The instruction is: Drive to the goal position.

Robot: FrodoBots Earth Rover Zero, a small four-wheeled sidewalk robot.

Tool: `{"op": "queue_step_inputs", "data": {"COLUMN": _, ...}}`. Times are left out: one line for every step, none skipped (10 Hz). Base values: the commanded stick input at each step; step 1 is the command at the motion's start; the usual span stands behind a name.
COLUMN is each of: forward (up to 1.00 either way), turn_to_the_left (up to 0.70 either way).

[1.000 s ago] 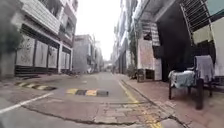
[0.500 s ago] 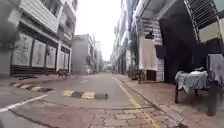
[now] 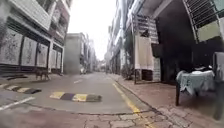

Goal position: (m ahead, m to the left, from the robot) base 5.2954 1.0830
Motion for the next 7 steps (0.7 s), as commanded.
{"op": "queue_step_inputs", "data": {"forward": 0.49, "turn_to_the_left": -0.42}}
{"op": "queue_step_inputs", "data": {"forward": 0.49, "turn_to_the_left": -0.48}}
{"op": "queue_step_inputs", "data": {"forward": 0.49, "turn_to_the_left": -0.49}}
{"op": "queue_step_inputs", "data": {"forward": 0.49, "turn_to_the_left": -0.49}}
{"op": "queue_step_inputs", "data": {"forward": 0.49, "turn_to_the_left": -0.46}}
{"op": "queue_step_inputs", "data": {"forward": 0.49, "turn_to_the_left": 0.00}}
{"op": "queue_step_inputs", "data": {"forward": 0.49, "turn_to_the_left": 0.00}}
